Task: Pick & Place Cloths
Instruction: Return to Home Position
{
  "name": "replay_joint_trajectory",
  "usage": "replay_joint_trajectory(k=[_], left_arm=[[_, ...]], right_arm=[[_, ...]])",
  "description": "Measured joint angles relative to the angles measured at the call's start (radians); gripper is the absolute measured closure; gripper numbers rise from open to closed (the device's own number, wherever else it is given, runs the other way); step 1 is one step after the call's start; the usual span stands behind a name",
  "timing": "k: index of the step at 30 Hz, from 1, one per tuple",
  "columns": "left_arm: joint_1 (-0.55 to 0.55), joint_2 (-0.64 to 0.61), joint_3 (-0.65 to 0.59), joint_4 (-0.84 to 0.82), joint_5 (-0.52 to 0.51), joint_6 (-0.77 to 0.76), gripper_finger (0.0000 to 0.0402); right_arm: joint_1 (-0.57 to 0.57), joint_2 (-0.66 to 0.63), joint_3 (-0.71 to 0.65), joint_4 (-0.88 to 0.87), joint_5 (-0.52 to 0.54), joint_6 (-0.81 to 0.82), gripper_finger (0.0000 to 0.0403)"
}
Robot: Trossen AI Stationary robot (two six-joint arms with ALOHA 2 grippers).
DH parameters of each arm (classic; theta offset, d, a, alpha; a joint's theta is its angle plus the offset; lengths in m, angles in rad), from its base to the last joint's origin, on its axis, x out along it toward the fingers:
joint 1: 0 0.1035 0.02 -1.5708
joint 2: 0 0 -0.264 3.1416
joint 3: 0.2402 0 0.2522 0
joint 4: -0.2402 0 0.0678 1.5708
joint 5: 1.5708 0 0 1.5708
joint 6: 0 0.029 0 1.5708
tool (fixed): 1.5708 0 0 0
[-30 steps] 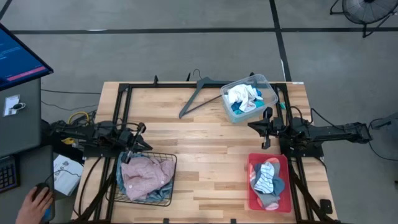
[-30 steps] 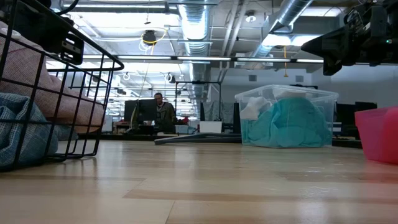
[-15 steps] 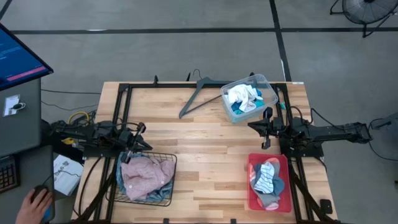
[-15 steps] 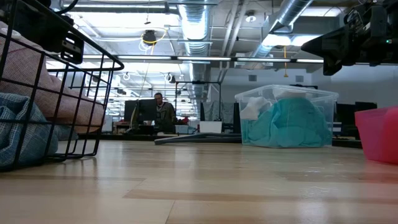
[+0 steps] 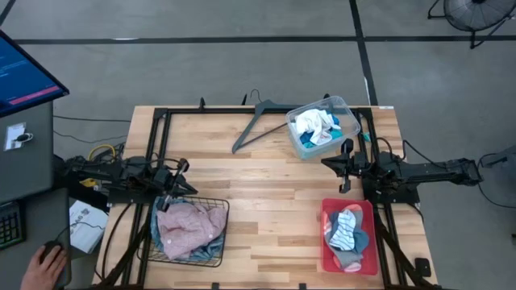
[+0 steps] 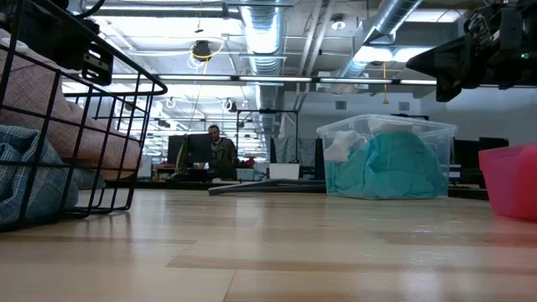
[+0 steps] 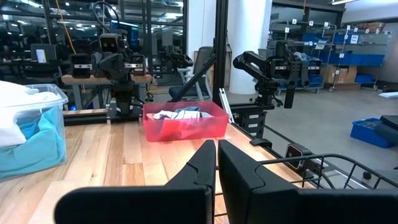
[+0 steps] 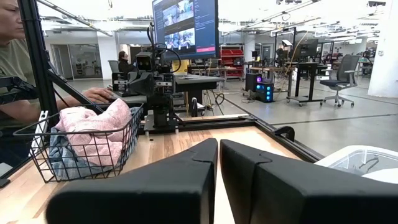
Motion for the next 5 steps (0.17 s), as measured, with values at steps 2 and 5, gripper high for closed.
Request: replay_joint_trajectory(k=[2,5], left_arm=[[0.0,0.0,0.0,0.0,0.0,0.0,0.0401],[0.0,0.0,0.0,0.0,0.0,0.0,0.0401]], right_arm=[[0.0,0.0,0.0,0.0,0.0,0.0,0.0386],[0.0,0.0,0.0,0.0,0.0,0.0,0.0387]])
